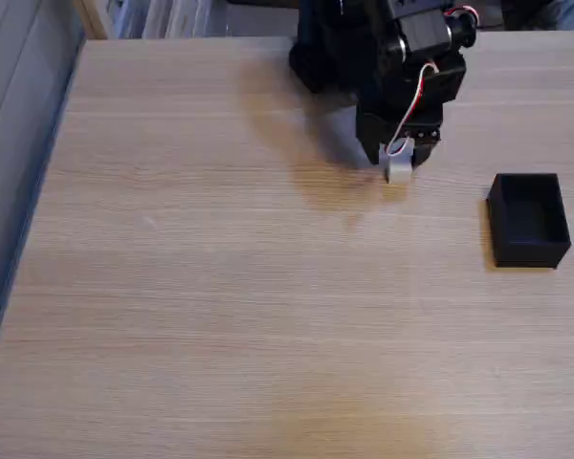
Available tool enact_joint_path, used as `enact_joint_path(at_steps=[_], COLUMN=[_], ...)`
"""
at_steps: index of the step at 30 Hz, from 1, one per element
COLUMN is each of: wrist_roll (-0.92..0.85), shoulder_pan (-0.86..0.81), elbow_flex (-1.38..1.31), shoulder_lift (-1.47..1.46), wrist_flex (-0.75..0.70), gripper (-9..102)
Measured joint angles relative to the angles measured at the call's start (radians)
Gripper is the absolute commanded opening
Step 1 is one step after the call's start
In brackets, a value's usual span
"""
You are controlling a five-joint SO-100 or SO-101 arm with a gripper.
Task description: Pick a white block and place it in the black box.
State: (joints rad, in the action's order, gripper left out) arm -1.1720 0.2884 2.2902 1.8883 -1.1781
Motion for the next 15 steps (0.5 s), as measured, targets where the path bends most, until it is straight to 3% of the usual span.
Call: enact_joint_path(at_steps=[7, 13, 15], wrist_roll=[-0.008, -0.038, -0.038], shoulder_pan=[0.005, 0.014, 0.012], elbow_flex=[-0.009, -0.009, -0.009], shoulder_lift=[0.0, -0.003, -0.003], wrist_flex=[0.021, 0.021, 0.021], gripper=[17, 0, 0])
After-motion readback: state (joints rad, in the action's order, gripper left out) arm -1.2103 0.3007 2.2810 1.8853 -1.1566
